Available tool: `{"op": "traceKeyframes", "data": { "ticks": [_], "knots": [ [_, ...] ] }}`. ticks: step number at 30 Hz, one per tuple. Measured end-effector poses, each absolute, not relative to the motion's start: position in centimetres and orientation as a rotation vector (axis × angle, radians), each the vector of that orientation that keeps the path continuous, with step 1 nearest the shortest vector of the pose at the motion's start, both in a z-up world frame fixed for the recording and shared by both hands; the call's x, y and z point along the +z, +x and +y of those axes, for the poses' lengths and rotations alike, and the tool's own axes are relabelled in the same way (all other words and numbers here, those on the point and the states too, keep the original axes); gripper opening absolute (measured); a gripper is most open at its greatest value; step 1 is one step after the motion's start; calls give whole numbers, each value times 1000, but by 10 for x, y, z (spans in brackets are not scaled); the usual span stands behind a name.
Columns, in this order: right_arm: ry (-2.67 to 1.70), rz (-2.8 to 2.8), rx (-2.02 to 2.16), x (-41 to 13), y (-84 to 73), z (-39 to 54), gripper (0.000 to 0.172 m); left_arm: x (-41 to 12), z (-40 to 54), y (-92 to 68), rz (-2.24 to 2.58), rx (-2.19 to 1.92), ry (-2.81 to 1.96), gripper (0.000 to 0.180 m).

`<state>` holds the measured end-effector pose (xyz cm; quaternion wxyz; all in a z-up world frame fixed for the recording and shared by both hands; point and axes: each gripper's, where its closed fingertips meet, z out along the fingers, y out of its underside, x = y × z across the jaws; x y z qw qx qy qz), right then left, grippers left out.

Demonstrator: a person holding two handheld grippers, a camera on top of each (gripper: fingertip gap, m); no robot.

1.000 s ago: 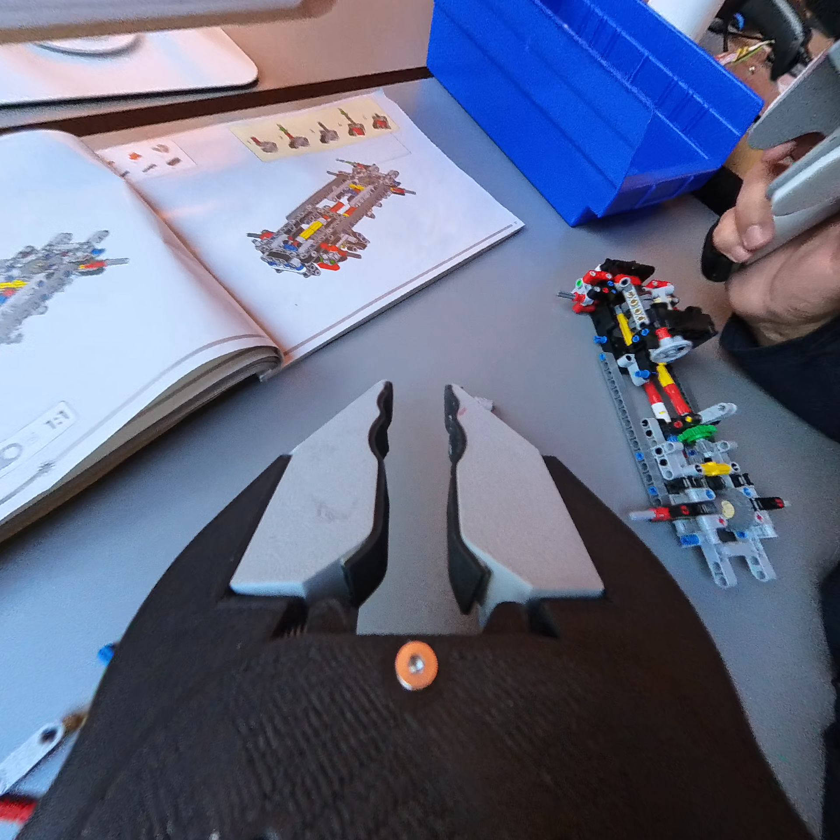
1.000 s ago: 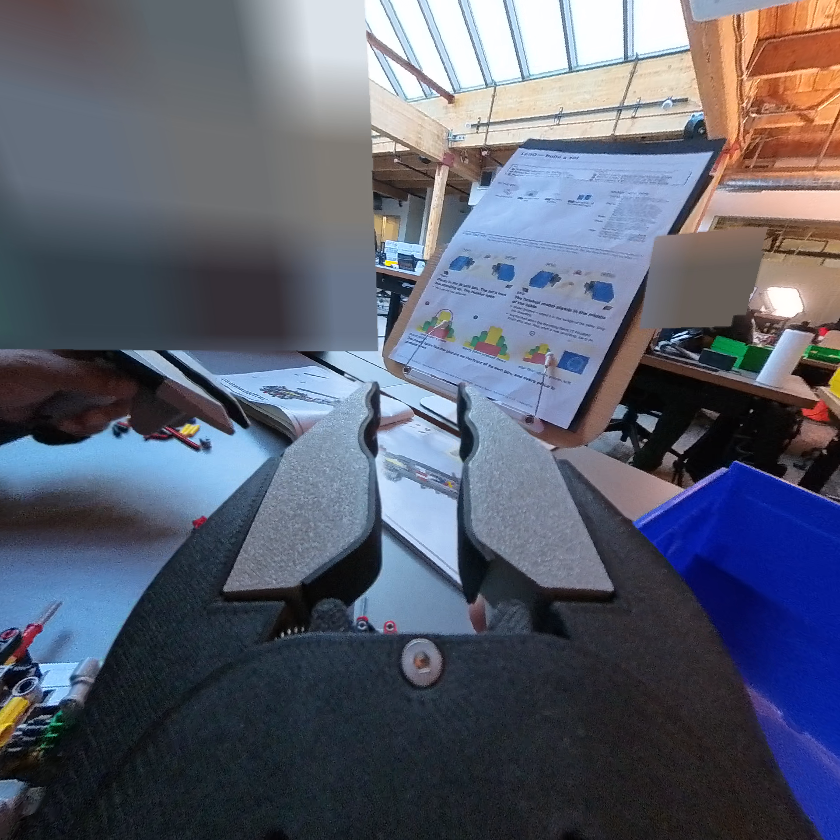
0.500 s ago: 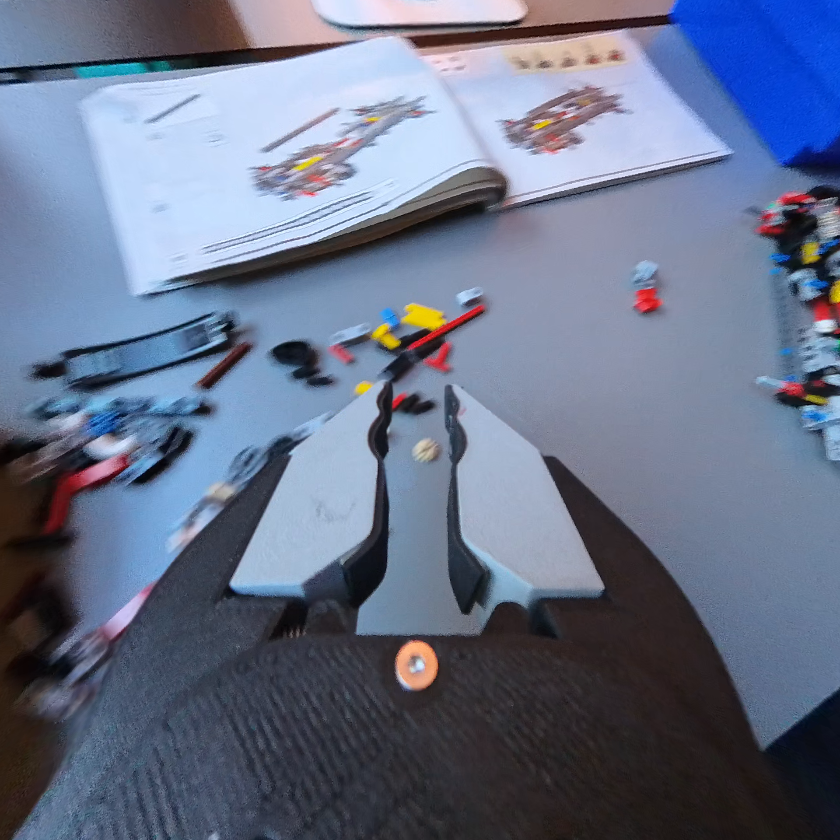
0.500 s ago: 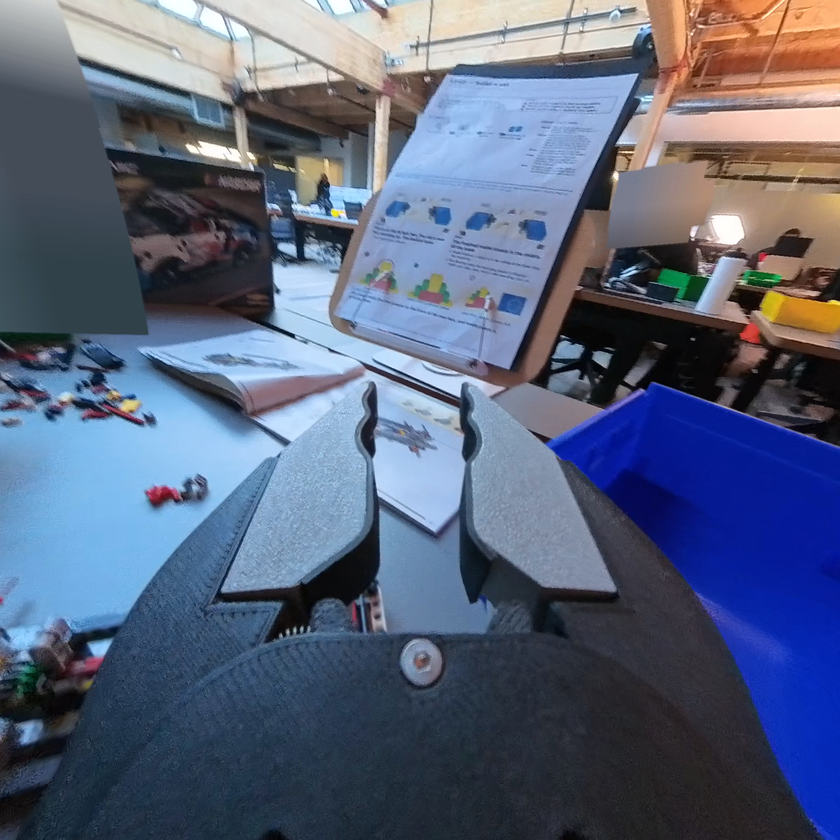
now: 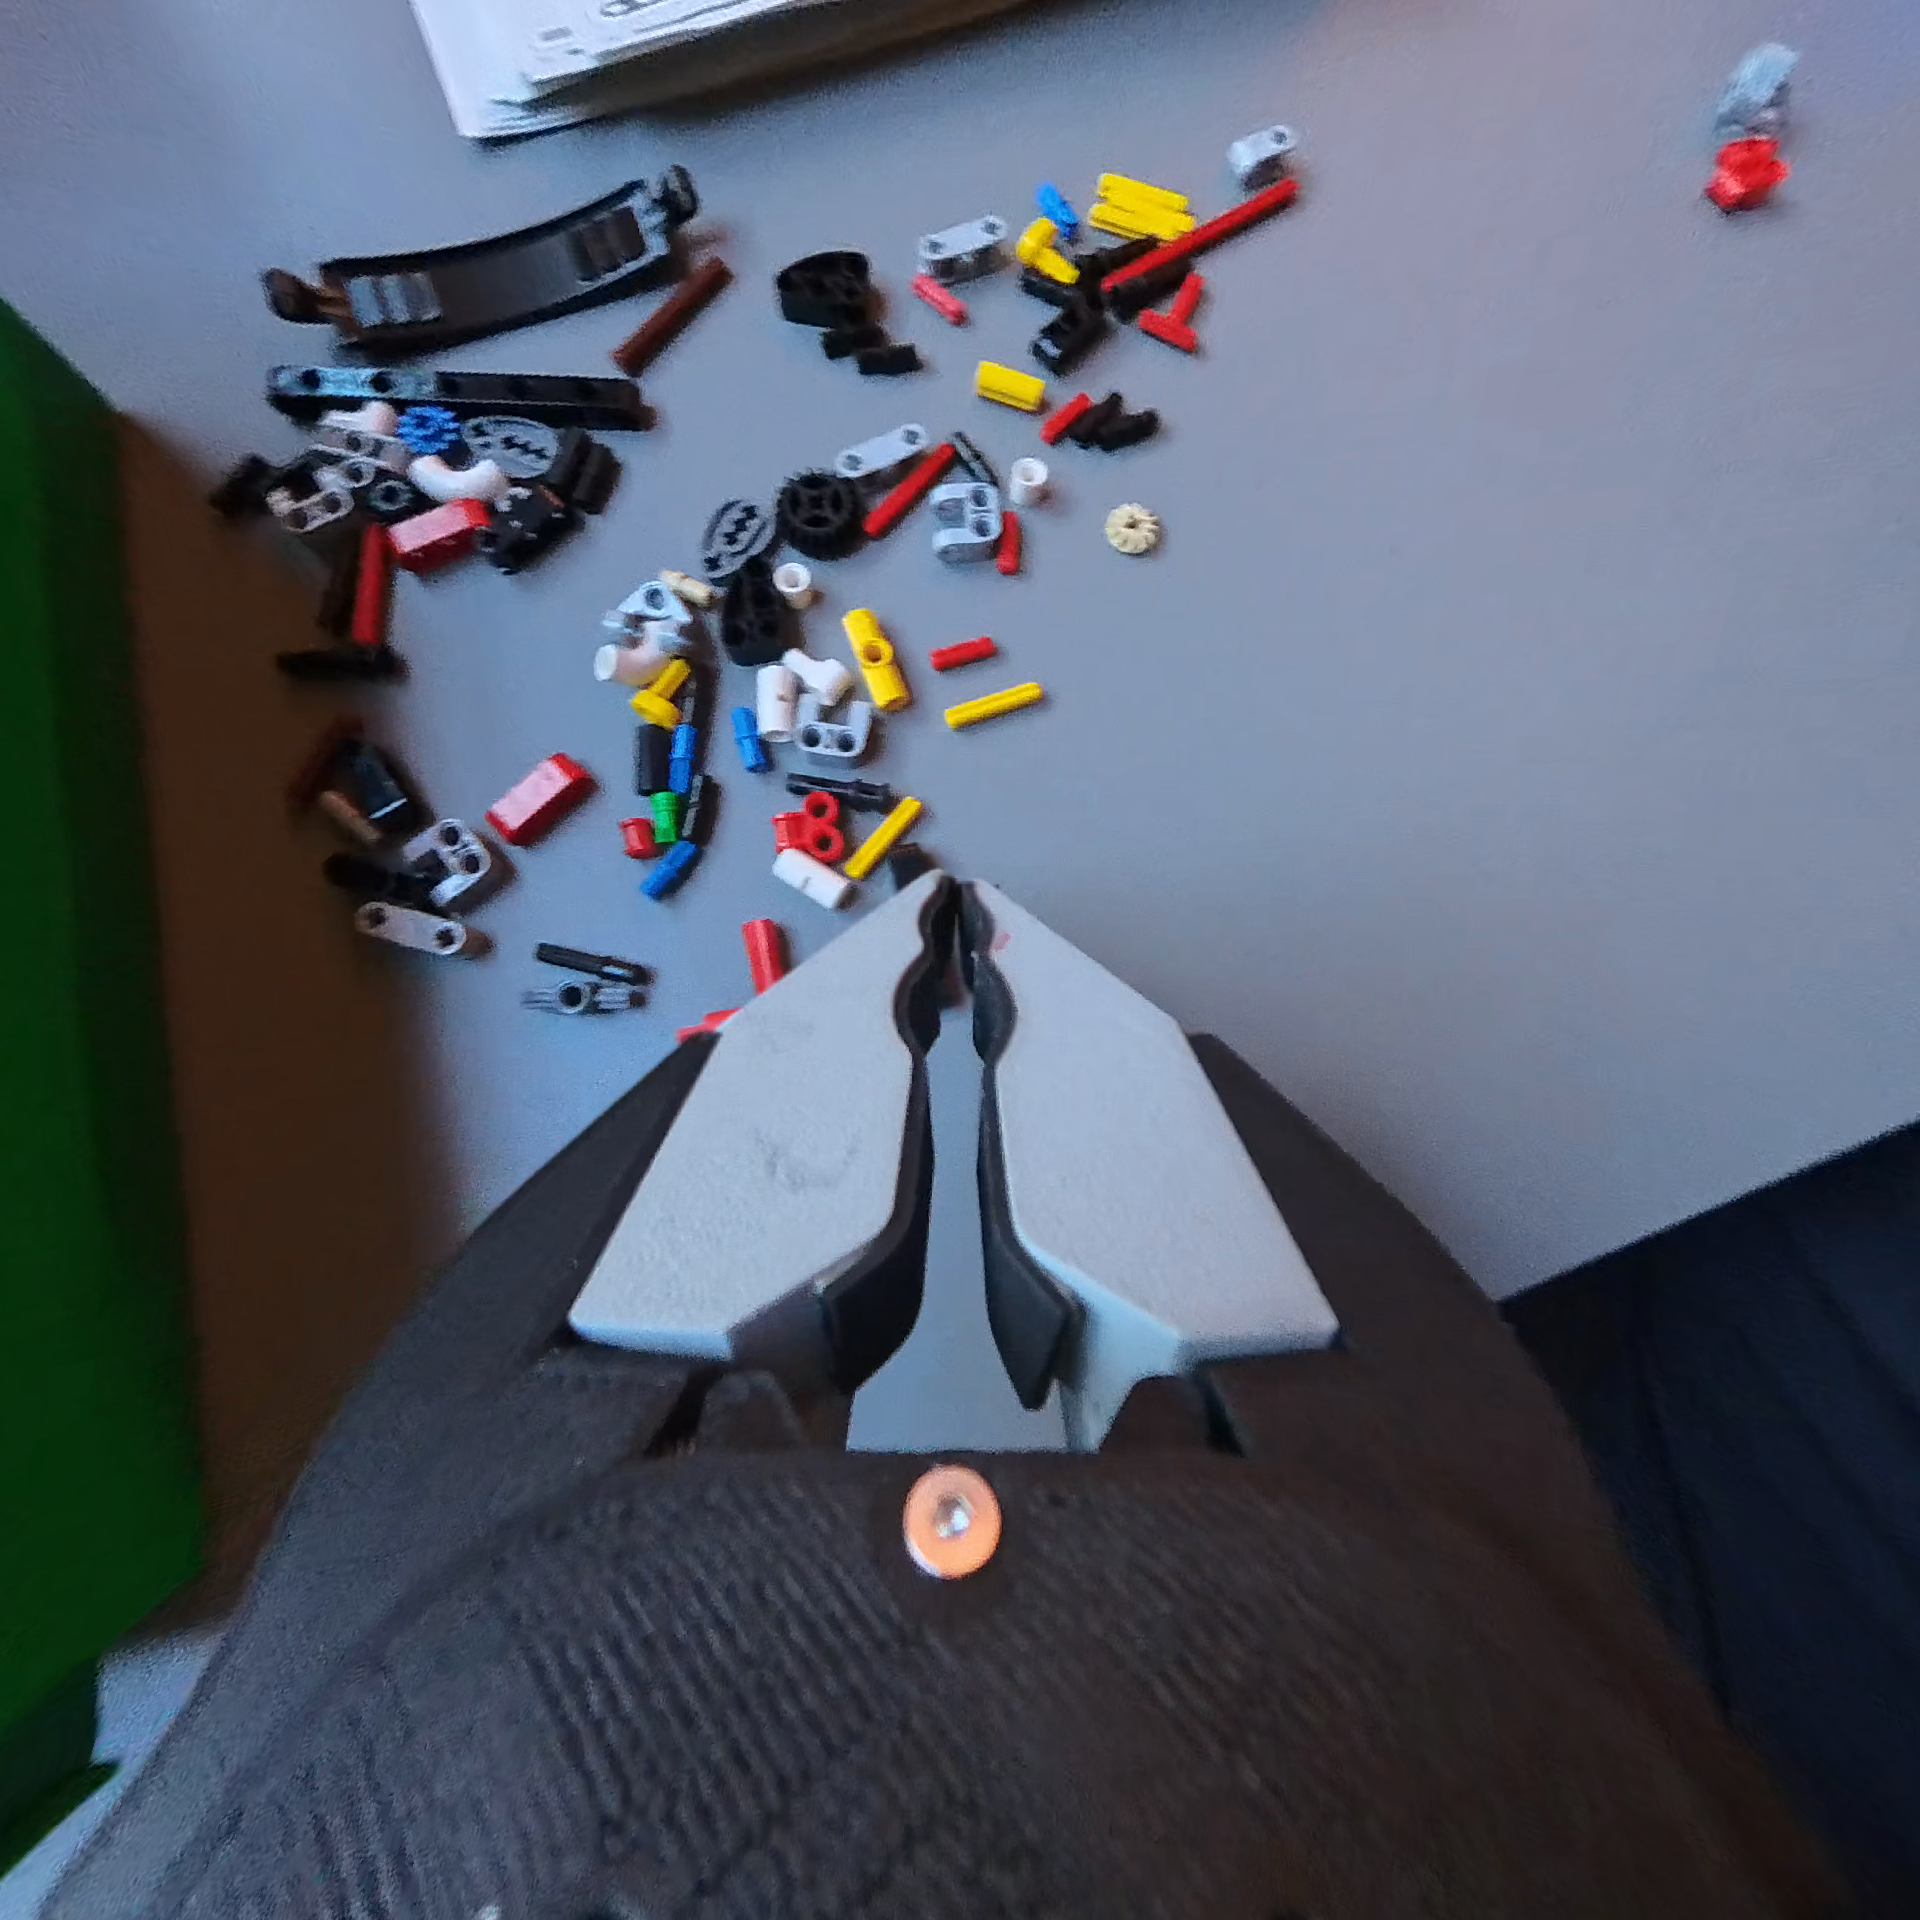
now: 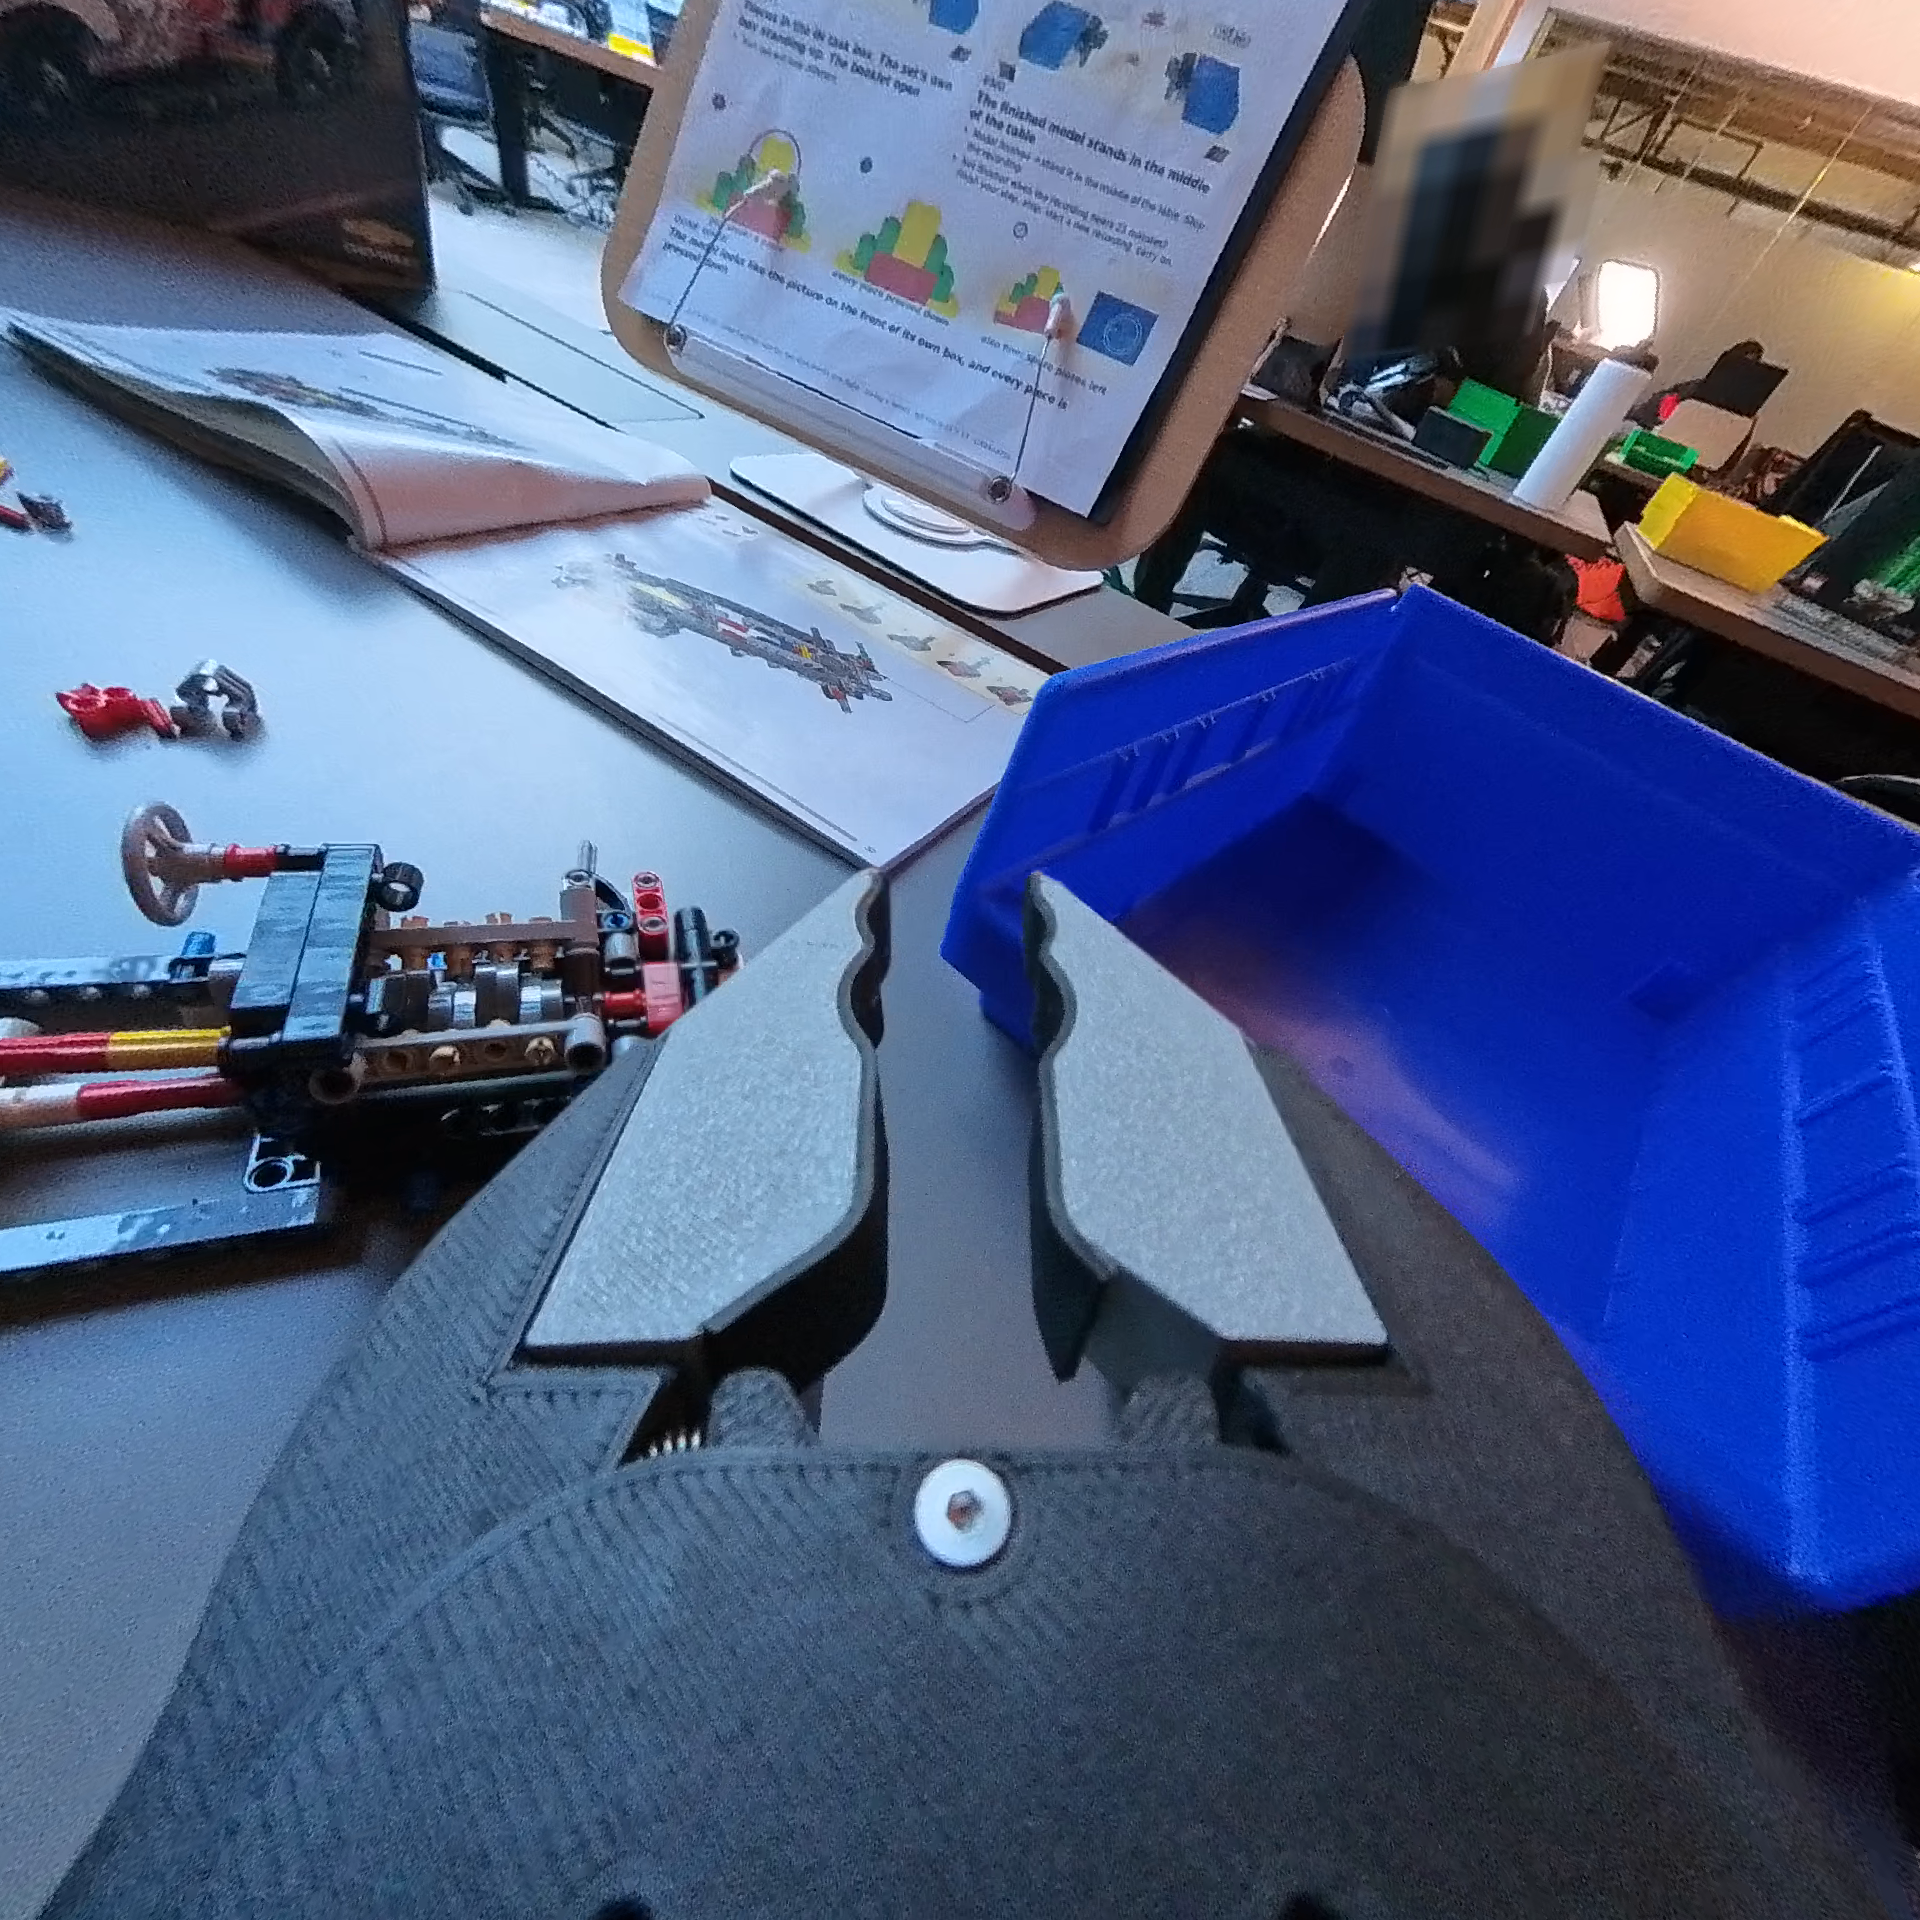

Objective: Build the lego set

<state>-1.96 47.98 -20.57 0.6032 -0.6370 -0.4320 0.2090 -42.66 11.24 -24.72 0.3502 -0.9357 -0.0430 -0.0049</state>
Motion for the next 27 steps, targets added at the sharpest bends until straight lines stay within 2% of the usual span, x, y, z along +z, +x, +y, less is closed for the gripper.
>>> {"op": "traceKeyframes", "data": {
  "ticks": [6,13,27],
  "knots": [
    [-1454,-1041,427,-209,-33,480,24,-240,146,-399,19,-102,-2326,1],
    [-1407,-1144,341,-217,-42,470,22,-252,189,-391,147,-118,-2361,11],
    [-1445,-1068,429,-211,-36,477,21,-260,234,-384,318,-48,-2368,3]
  ]
}}
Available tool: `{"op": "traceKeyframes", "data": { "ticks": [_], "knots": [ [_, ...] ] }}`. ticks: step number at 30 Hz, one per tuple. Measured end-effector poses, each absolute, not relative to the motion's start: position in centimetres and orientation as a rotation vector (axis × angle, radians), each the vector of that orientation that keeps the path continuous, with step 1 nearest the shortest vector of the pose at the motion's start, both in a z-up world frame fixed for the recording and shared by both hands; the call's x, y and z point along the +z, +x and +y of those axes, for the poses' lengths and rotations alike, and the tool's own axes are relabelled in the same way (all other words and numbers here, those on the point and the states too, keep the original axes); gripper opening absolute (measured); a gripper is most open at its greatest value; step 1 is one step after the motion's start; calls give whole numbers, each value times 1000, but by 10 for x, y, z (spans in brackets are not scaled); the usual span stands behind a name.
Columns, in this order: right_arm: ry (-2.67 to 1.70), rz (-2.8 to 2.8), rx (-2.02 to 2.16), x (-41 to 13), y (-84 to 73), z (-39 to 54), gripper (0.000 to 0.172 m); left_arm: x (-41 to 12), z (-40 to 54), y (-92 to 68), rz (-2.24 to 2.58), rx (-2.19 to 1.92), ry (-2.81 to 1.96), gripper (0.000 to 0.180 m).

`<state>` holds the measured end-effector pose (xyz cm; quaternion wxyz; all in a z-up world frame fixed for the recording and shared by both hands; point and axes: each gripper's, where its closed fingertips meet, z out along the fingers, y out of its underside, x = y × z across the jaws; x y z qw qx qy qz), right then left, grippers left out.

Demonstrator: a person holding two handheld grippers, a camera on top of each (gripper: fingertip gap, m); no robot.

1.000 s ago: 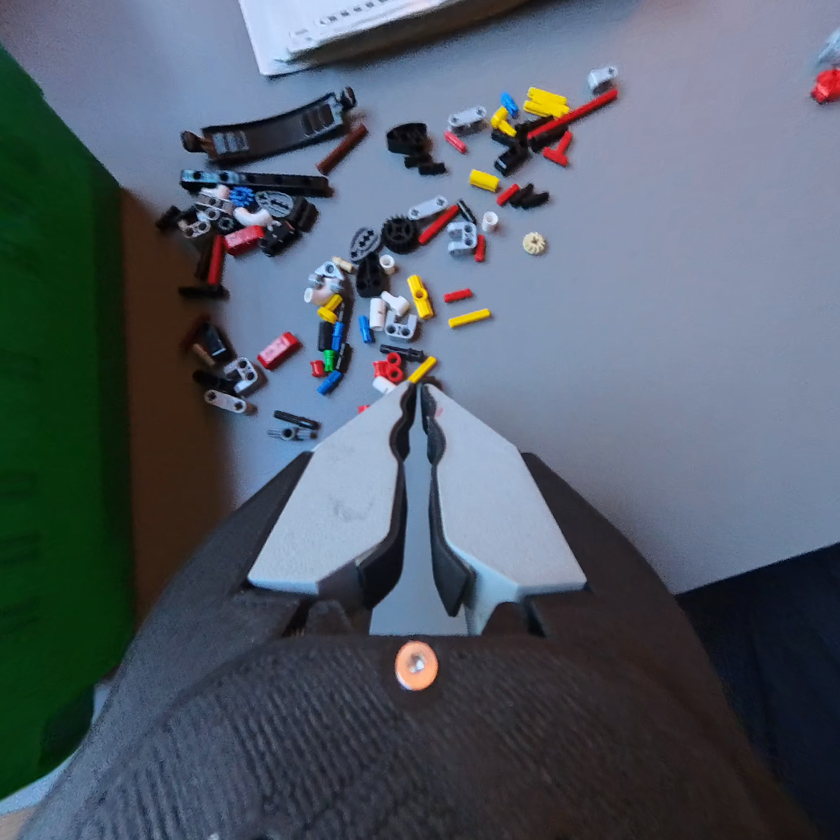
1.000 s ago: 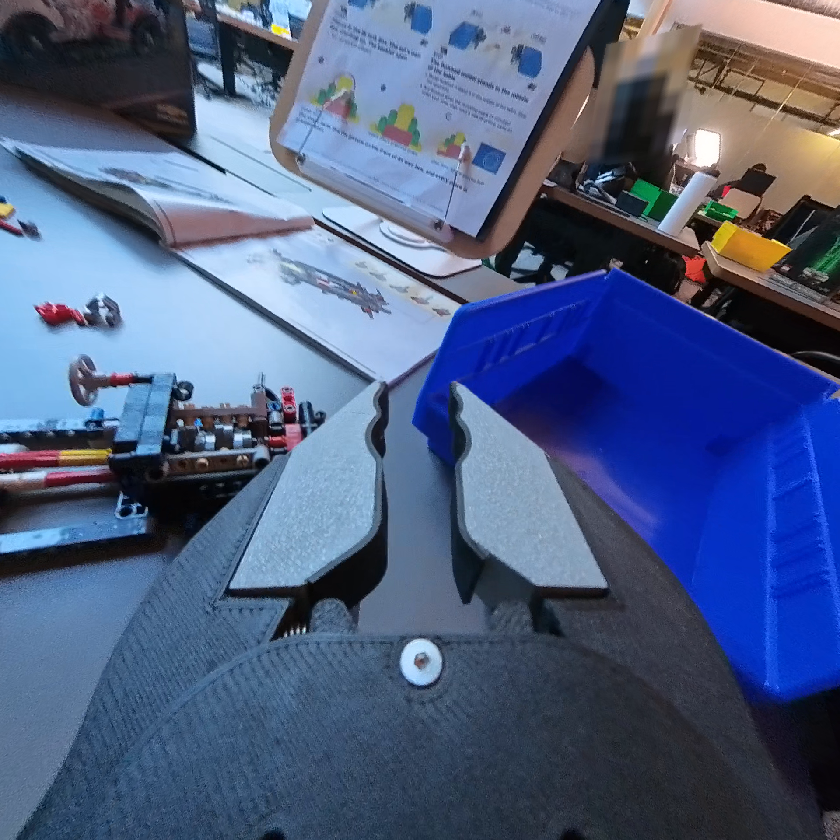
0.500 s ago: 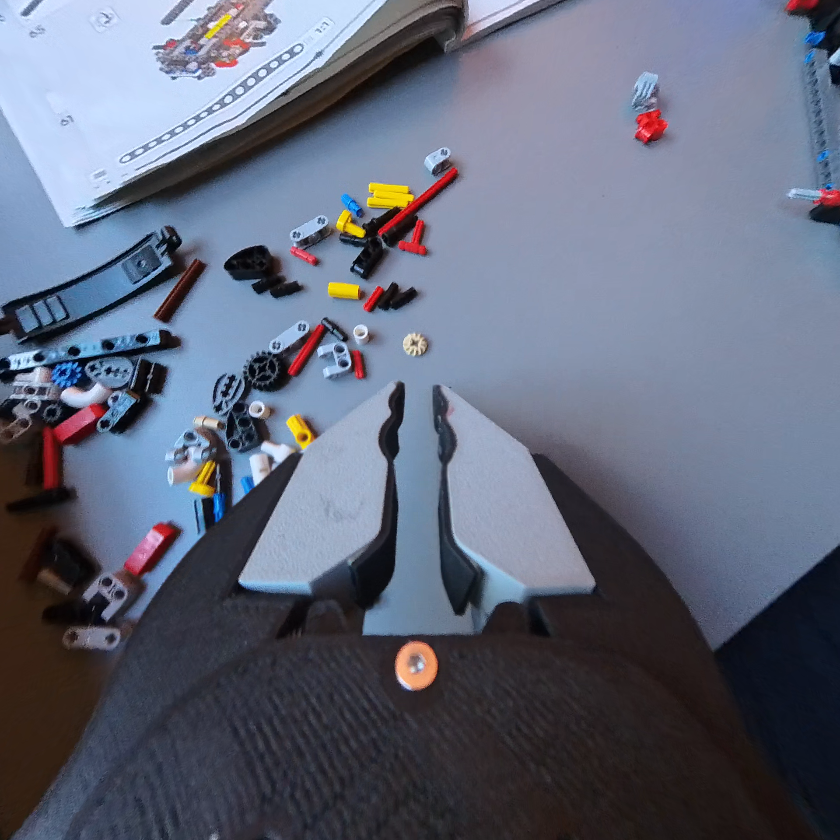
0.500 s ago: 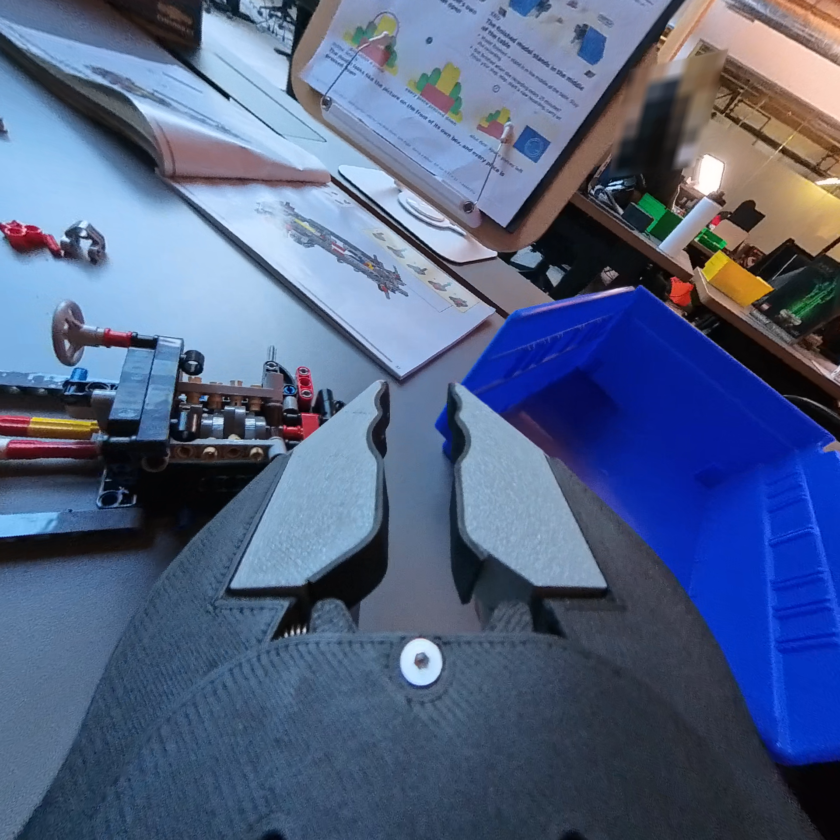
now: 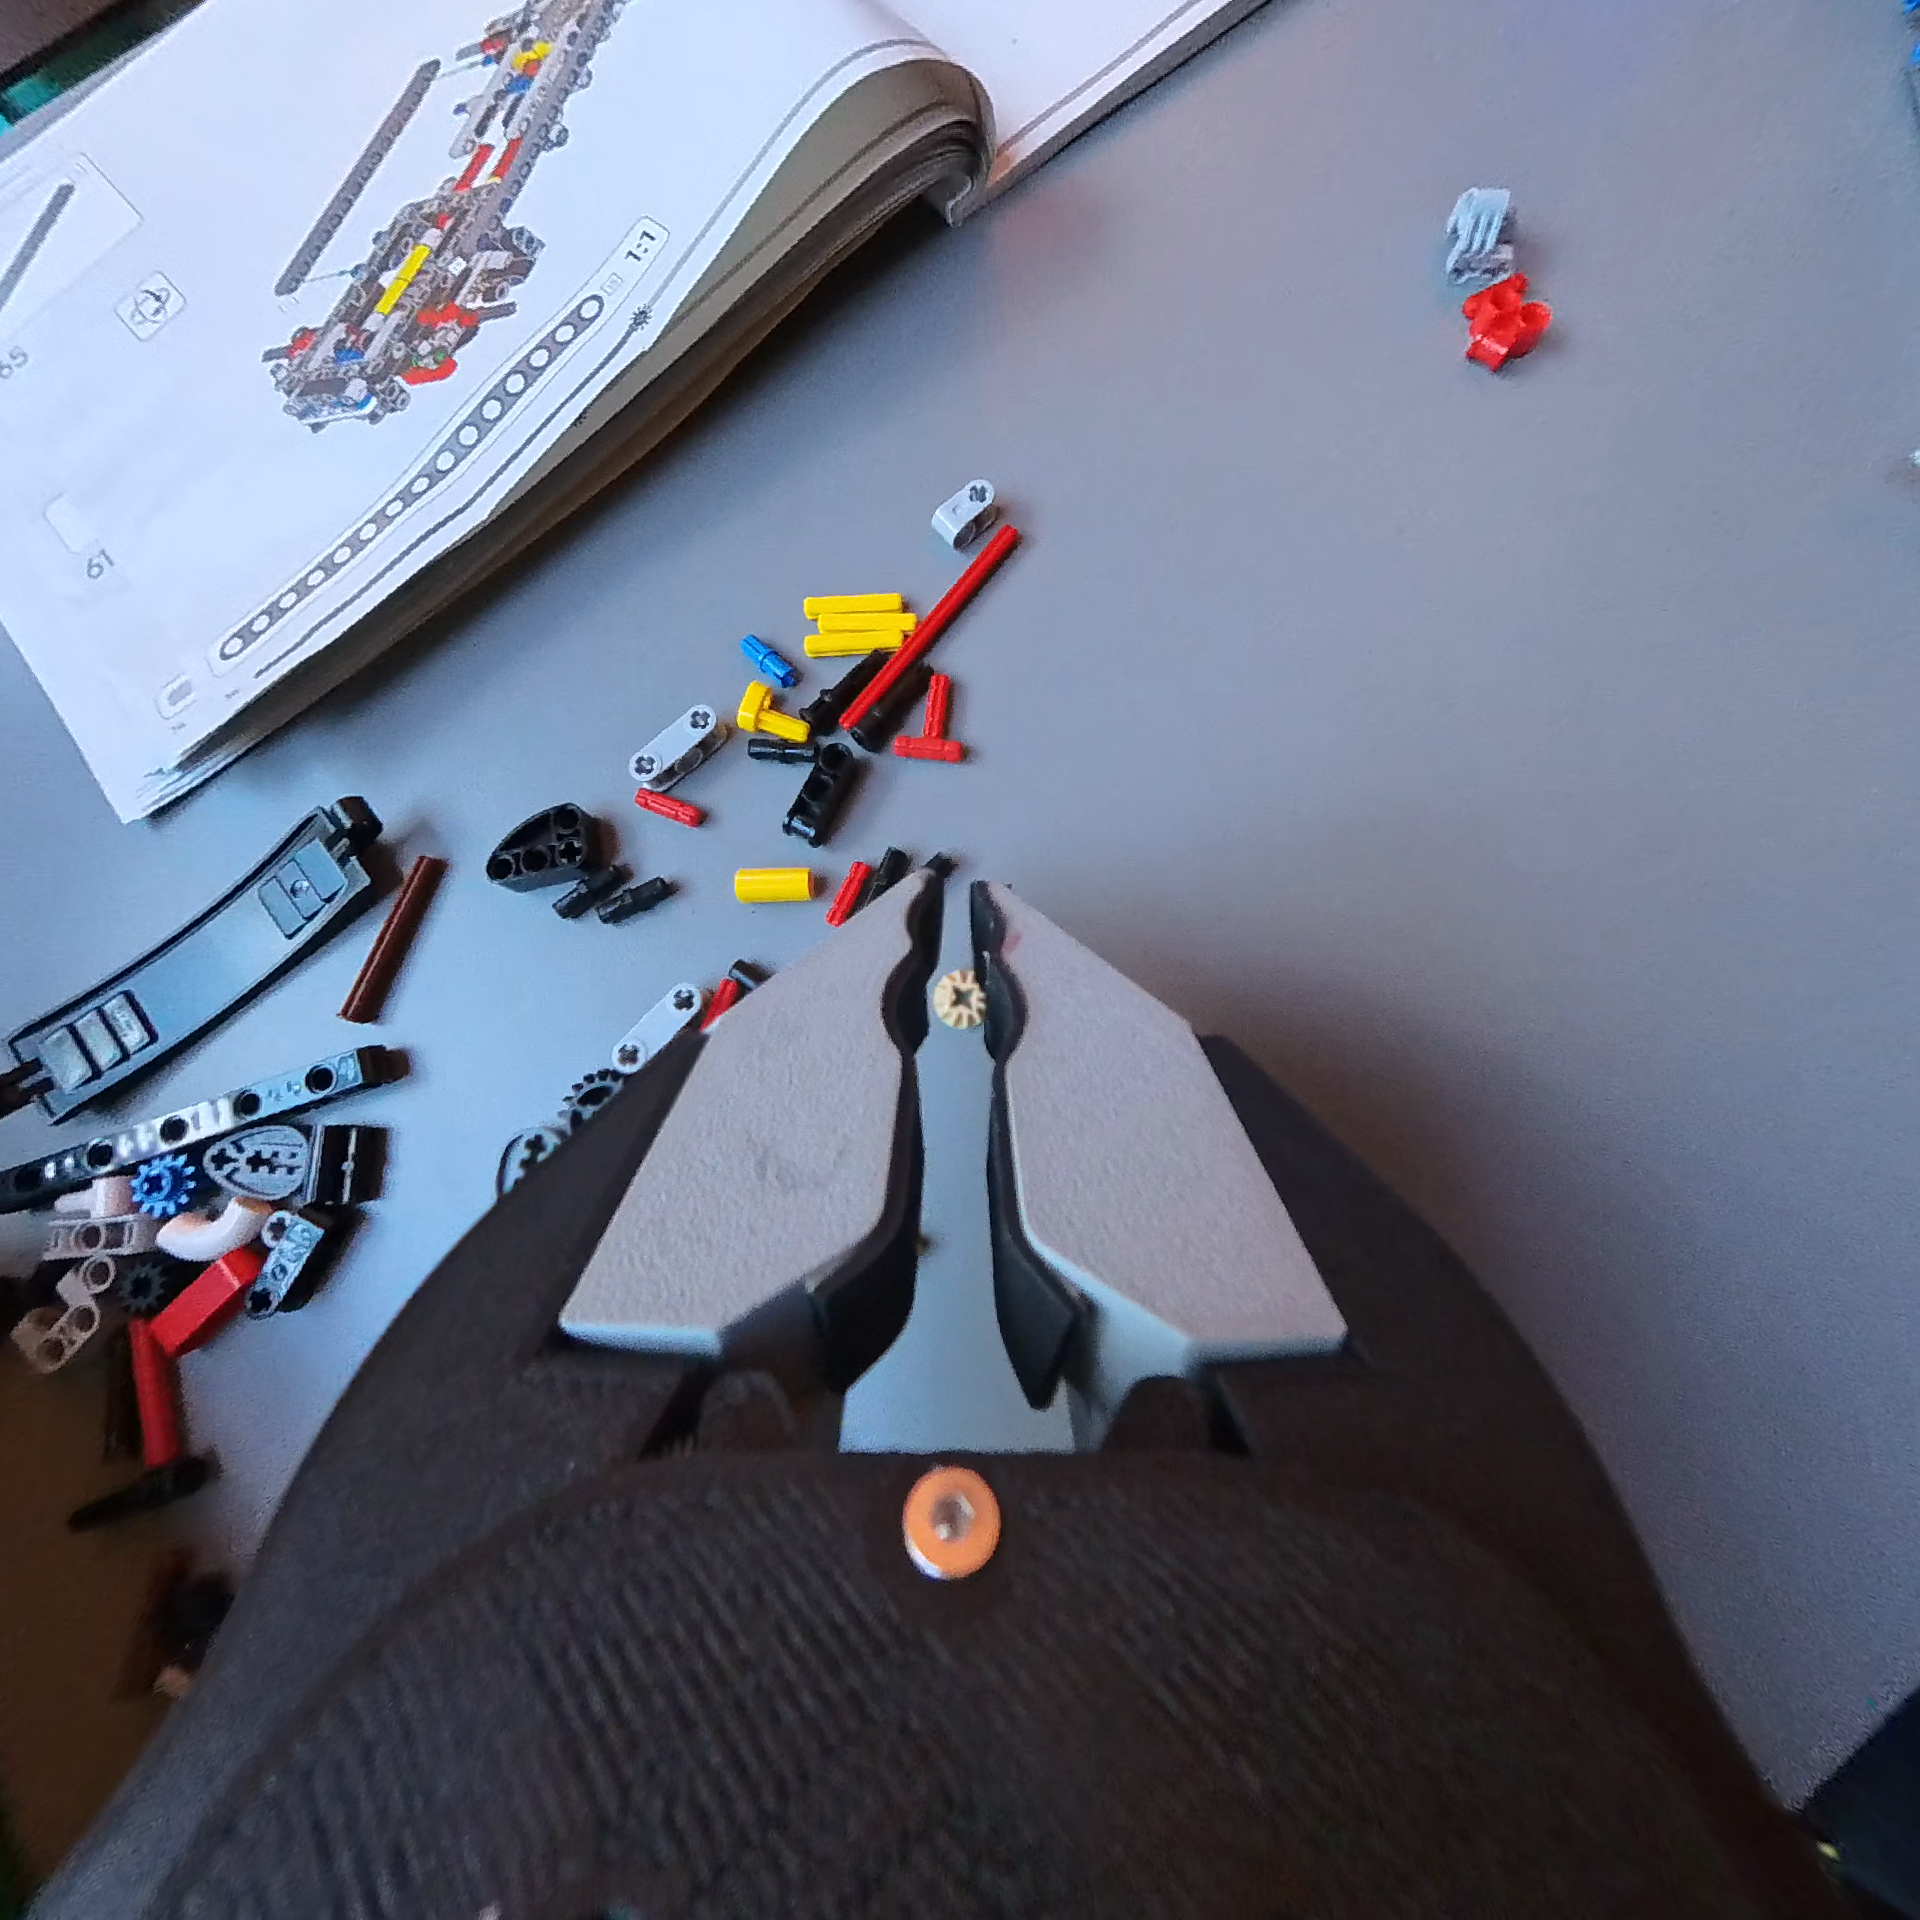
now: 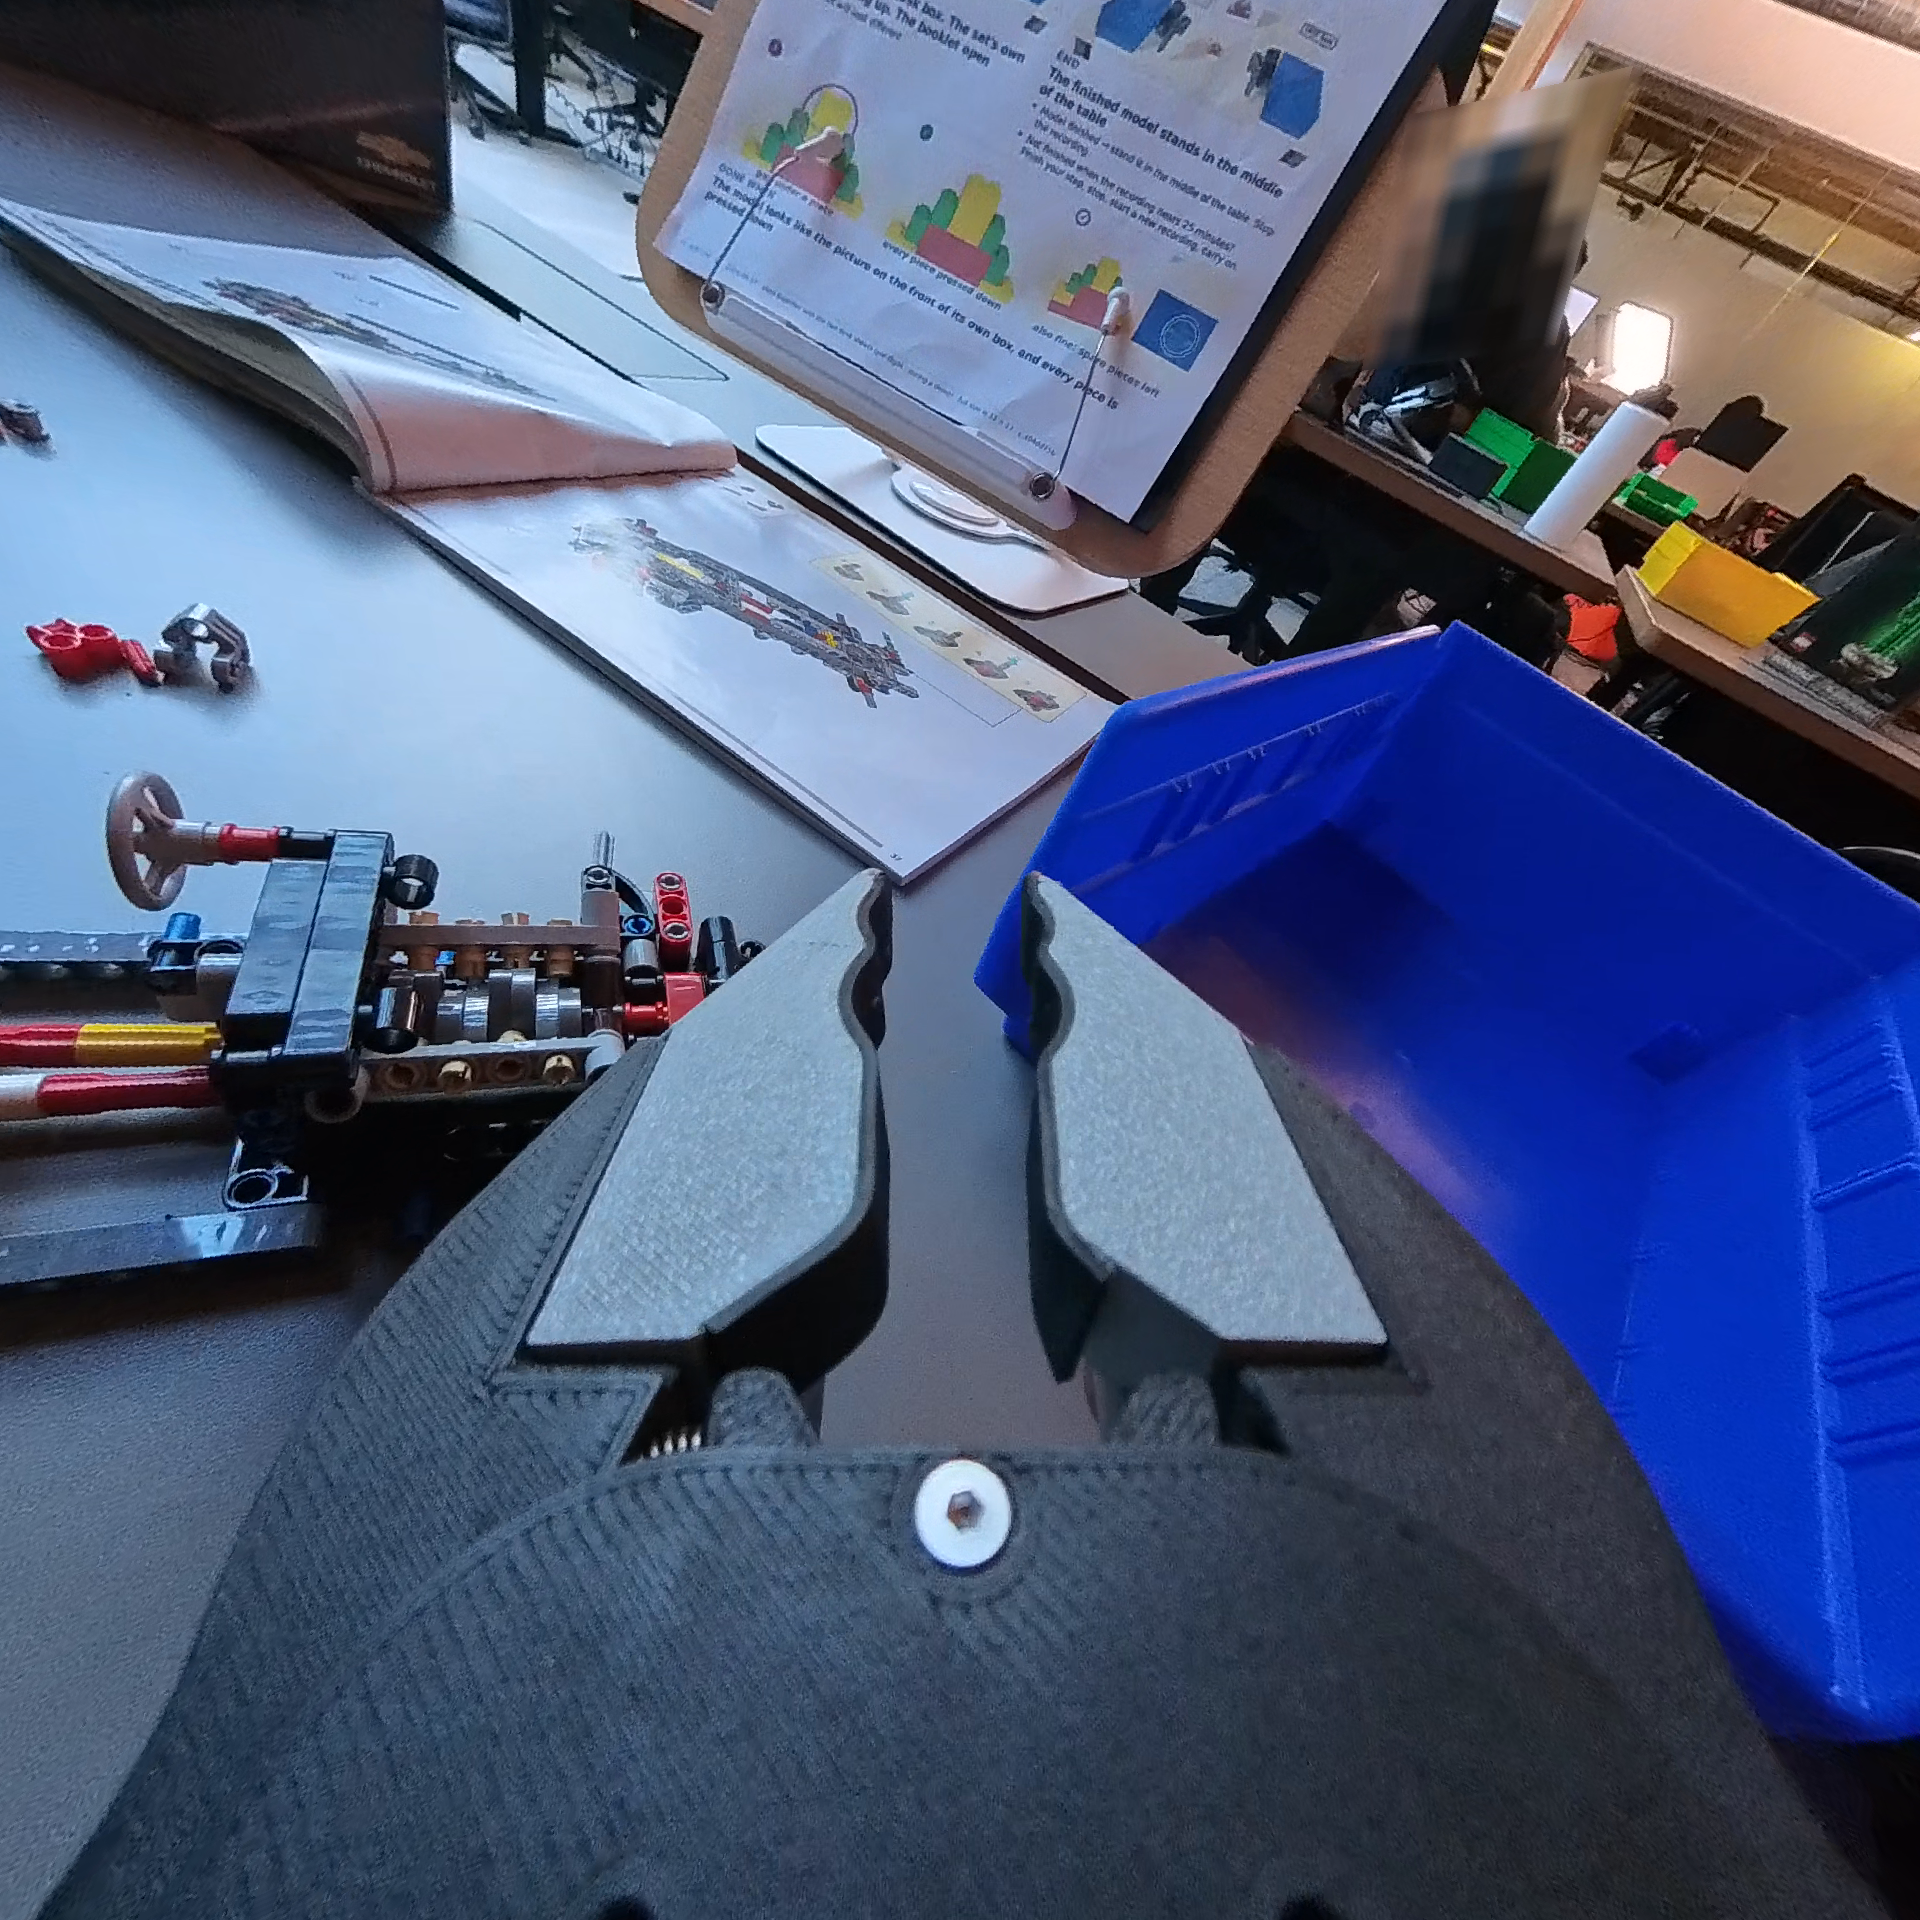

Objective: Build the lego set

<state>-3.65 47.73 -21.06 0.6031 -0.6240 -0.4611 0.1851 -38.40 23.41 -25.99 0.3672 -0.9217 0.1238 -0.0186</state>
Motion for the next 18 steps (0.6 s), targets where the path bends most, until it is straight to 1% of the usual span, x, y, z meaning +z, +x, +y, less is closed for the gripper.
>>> {"op": "traceKeyframes", "data": {
  "ticks": [5,9,11,14,18],
  "knots": [
    [-1443,-1088,423,-213,-38,476,19,-258,231,-389,295,3,-2358,1],
    [-1442,-1116,415,-216,-41,476,12,-254,225,-398,235,51,-2341,0],
    [-1443,-1127,419,-217,-43,475,10,-255,219,-406,181,70,-2356,0],
    [-1447,-1123,418,-217,-43,476,10,-255,208,-423,85,102,-2371,0],
    [-1451,-1114,414,-217,-42,478,9,-244,186,-456,-114,134,-2331,0]
  ]
}}
